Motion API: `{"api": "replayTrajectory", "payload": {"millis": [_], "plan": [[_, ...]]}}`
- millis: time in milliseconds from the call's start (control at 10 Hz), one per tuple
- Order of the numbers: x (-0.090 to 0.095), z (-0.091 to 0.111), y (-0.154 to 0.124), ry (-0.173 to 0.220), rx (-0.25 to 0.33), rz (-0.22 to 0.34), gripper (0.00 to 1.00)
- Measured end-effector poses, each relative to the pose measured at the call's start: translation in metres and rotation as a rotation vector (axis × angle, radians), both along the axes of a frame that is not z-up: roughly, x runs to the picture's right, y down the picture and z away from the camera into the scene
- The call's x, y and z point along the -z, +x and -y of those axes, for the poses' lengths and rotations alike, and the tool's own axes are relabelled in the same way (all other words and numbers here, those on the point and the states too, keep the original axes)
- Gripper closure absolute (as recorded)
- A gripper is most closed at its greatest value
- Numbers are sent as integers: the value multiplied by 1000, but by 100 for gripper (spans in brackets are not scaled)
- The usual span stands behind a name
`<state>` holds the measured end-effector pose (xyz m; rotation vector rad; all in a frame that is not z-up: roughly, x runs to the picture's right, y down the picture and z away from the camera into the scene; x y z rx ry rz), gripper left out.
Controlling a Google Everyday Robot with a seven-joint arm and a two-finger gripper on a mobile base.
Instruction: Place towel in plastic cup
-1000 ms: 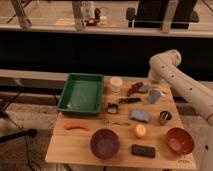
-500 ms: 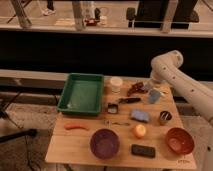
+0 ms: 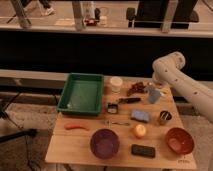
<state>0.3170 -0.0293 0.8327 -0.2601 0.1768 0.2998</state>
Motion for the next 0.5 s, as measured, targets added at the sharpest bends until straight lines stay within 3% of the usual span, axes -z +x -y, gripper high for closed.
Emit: {"api": "replayTrajectory", "payload": {"millis": [500], "plan": [[4,-15,4,-45,-12,-12,100]]}}
